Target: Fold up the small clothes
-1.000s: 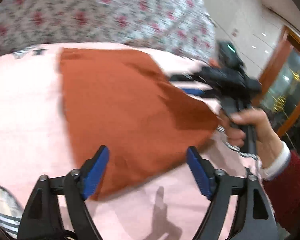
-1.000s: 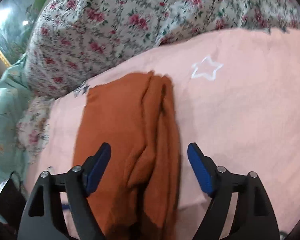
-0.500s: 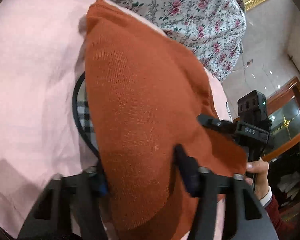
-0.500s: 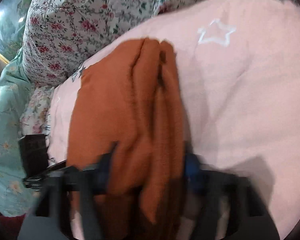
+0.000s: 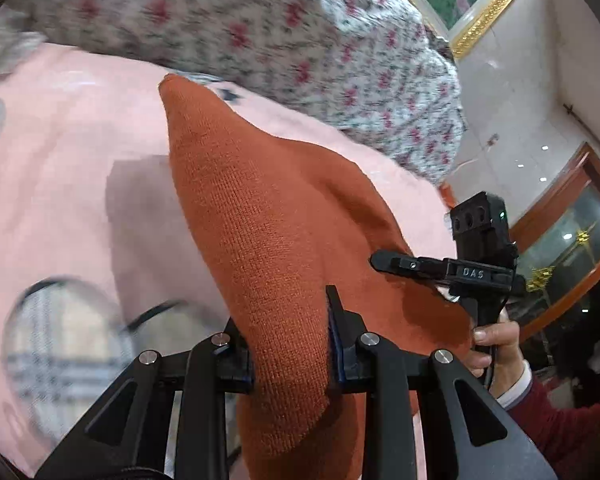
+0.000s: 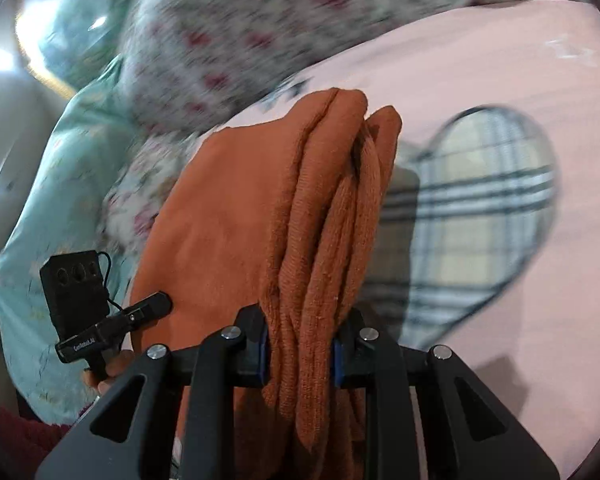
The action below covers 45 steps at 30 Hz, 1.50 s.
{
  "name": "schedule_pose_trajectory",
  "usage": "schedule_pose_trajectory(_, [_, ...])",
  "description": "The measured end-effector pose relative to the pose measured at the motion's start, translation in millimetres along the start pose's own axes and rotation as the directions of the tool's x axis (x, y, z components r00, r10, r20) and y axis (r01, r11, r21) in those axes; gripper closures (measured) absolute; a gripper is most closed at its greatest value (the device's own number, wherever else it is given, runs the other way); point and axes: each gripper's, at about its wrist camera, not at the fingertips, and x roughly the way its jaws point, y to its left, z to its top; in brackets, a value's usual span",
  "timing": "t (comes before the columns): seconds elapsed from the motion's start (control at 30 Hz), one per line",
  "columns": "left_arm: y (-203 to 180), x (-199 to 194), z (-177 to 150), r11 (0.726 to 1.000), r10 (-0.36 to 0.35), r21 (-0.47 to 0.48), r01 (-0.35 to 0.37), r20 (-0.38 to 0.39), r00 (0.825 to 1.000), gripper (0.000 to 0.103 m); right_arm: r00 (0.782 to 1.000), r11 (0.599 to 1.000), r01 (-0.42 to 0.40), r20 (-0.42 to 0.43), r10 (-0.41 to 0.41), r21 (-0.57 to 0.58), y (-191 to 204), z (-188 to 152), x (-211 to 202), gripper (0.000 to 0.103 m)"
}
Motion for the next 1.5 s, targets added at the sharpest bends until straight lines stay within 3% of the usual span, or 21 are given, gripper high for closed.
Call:
schedule_pose_trajectory(0.13, [36,-39,-31,0.997,0.07,-0.042,-0.07,0.004,0.998,0.076,0.998,0.999,-0.042,-0.054,0.041,-0.025,29,-22,39,0.079])
schedule_pose_trajectory(0.3, [58,-46,-57,0.992,0.105,-0.076,-0.105,0.001,0.994,0.076,0.994,0.998,-0.015,-0.108,0.008,-0.063,49,-37,69,0.08])
schedule_pose_trajectory(0.6, [73,-37,-78,0.989,0.119,-0.09,-0.118,0.007,0.993,0.072,0.994,1.0,0.011,-0.107,-0.014,-0.023,30,-47,75,0.08])
schedule_pose_trajectory(0.7, [75,-36,-81,0.988,0.121,-0.102,-0.12,-0.001,0.993,0.064,0.995,1.0,0.011,-0.102,-0.012,-0.015,29,-49,78,0.079])
schedule_pose_trajectory(0.83, [83,-43,-80,0.978,0.156,-0.139,-0.157,-0.018,0.988,0.036,0.994,0.999,0.032,-0.108,-0.034,-0.019,31,-49,76,0.07])
schedule_pose_trajectory(1.0, [93,-57,-68,0.968,0.189,-0.17,-0.184,0.015,0.982,0.035,0.99,0.988,0.131,-0.042,-0.135,-0.077,46,-39,52,0.058])
schedule_pose_trajectory(1.13, [100,-60,-55,0.952,0.25,-0.189,-0.24,0.033,0.968,0.035,0.986,0.982,0.161,0.052,-0.156,-0.101,58,-22,37,0.058])
schedule_pose_trajectory(1.2, [100,-58,-51,0.945,0.277,-0.192,-0.266,0.033,0.96,0.035,0.985,0.981,0.17,0.036,-0.167,-0.094,59,-13,47,0.058])
schedule_pose_trajectory(1.27, [98,-57,-48,0.939,0.301,-0.186,-0.289,0.037,0.953,0.035,0.981,0.977,0.196,0.014,-0.195,-0.082,56,-6,62,0.06])
schedule_pose_trajectory(1.3, [96,-56,-46,0.935,0.318,-0.178,-0.307,0.036,0.947,0.035,0.982,0.98,0.188,-0.003,-0.189,-0.07,53,-2,73,0.067])
schedule_pose_trajectory(1.33, [94,-55,-45,0.932,0.332,-0.168,-0.322,0.035,0.943,0.035,0.984,0.982,0.176,-0.015,-0.177,-0.063,51,0,78,0.08])
schedule_pose_trajectory(1.37, [93,-54,-44,0.928,0.348,-0.157,-0.339,0.032,0.937,0.036,0.984,0.982,0.178,-0.023,-0.179,-0.062,51,3,85,0.084])
schedule_pose_trajectory(1.5, [80,-47,-41,0.908,0.412,-0.098,-0.408,0.021,0.911,0.041,0.983,0.979,0.175,0.066,-0.168,-0.105,67,14,71,0.091])
